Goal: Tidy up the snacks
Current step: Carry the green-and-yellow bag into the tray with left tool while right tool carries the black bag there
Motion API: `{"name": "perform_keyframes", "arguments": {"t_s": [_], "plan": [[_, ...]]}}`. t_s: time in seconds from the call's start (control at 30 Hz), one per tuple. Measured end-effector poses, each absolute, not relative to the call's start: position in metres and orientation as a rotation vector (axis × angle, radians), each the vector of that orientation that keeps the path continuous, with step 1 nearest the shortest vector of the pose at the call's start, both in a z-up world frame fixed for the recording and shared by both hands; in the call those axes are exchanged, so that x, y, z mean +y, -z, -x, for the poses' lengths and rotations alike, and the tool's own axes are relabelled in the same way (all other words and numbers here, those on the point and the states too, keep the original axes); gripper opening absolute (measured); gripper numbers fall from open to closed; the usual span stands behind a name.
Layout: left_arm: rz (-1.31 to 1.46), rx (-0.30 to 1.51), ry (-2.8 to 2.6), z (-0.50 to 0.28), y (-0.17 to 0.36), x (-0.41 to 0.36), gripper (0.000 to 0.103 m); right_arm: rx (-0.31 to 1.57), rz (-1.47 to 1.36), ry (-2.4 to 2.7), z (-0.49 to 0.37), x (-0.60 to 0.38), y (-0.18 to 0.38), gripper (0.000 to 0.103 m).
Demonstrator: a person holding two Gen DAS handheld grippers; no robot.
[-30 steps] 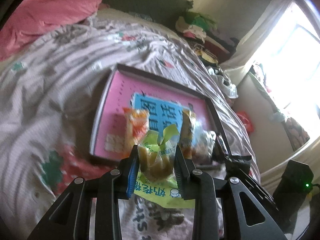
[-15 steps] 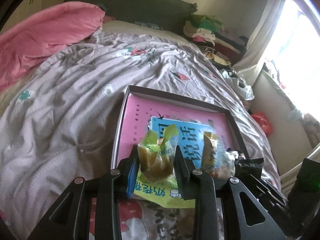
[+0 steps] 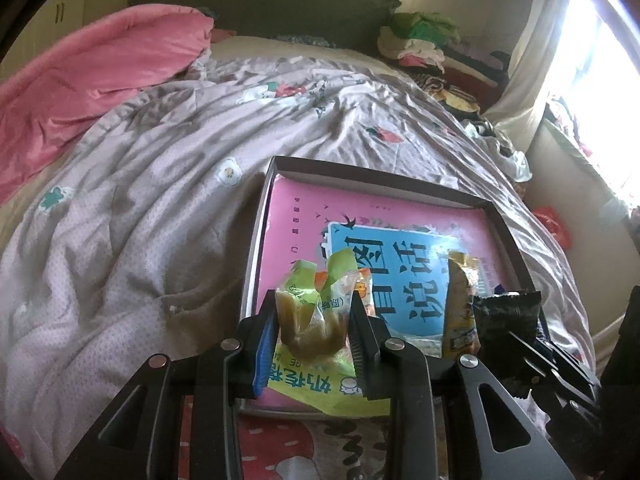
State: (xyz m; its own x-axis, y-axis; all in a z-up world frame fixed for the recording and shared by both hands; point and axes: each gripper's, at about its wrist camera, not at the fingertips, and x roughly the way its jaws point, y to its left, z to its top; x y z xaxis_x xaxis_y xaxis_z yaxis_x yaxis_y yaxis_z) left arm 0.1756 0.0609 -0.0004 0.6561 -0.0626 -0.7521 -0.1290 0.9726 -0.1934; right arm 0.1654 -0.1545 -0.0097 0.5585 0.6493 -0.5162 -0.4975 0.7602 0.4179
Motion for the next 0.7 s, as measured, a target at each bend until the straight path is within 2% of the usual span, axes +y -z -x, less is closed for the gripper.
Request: {"name": "perform_keyframes", "arguments": {"t_s": [0.7], "plan": [[0.216, 0.872, -0.060, -0.186, 0.007, 0.060, 0.034, 0.734, -0.209, -0.683, -0.176, -0.151, 0.024, 0.025]]}}
